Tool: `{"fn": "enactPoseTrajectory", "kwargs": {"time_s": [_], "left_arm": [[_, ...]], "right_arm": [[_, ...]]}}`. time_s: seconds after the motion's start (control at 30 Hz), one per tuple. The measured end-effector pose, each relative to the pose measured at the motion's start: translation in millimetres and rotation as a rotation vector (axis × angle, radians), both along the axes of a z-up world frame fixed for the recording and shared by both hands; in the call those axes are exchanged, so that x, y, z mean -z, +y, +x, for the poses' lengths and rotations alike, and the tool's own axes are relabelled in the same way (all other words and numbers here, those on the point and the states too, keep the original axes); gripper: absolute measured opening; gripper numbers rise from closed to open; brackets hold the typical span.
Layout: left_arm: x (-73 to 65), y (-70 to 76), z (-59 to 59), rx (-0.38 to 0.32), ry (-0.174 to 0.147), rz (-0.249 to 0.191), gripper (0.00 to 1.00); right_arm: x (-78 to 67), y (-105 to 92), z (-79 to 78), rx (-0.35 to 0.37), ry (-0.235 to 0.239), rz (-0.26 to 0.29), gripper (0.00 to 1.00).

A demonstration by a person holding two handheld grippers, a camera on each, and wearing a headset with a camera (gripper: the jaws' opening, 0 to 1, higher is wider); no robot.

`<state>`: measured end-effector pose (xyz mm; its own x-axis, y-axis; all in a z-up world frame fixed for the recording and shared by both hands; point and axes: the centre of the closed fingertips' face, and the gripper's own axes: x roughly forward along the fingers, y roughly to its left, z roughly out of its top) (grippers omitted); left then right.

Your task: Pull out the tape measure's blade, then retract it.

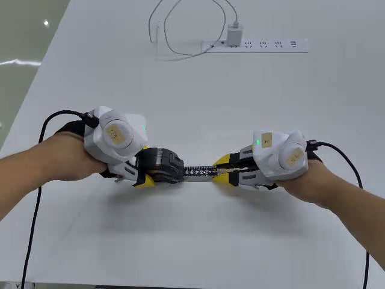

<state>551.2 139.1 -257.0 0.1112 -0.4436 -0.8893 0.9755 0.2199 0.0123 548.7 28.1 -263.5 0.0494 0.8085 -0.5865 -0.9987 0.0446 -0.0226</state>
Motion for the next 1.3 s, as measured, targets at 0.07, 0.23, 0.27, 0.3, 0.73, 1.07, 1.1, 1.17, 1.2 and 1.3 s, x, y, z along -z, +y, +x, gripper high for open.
{"fn": "enactPoseTrajectory", "kwargs": {"time_s": [0.07, 0.23, 0.27, 0.3, 0.73, 1.07, 1.1, 1.17, 1.2, 1.3], "left_arm": [[0.0, 0.2, 0.0, -0.001, 0.001, 0.0, 0.3], [-0.1, 0.6, -0.1, 0.0, 0.0, 0.001, 0.3], [-0.1, 0.6, 0.0, -0.001, 0.0, 0.001, 0.3], [0.0, 0.8, 0.0, -0.001, 0.0, 0.002, 0.3], [0.2, -0.2, 0.1, 0.002, -0.007, 0.002, 0.3], [0.6, 0.0, 0.1, 0.005, -0.004, 0.003, 0.3], [0.6, 0.1, 0.2, 0.005, -0.004, 0.004, 0.3], [0.7, 0.2, 0.2, 0.005, -0.003, 0.005, 0.3], [0.7, 0.1, 0.3, 0.005, -0.003, 0.005, 0.3], [0.6, -0.1, 0.2, 0.005, -0.004, 0.004, 0.3]], "right_arm": [[-0.6, -1.6, 0.4, 0.001, 0.0, -0.001, 0.07], [0.1, -5.9, 0.1, 0.003, 0.003, -0.006, 0.07], [0.1, -6.8, 0.2, 0.004, 0.003, -0.006, 0.07], [0.3, -8.1, 0.4, 0.004, 0.003, -0.008, 0.07], [0.9, -19.7, 0.9, 0.007, 0.005, -0.021, 0.07], [-0.2, -27.3, 1.1, 0.006, -0.003, -0.031, 0.07], [-0.1, -28.2, 1.5, 0.006, -0.004, -0.033, 0.07], [-0.2, -30.7, 2.0, 0.01, 0.0, -0.032, 0.07], [0.0, -31.6, 2.2, 0.011, -0.002, -0.034, 0.07], [0.0, -35.1, 2.4, 0.013, -0.001, -0.039, 0.07]]}}
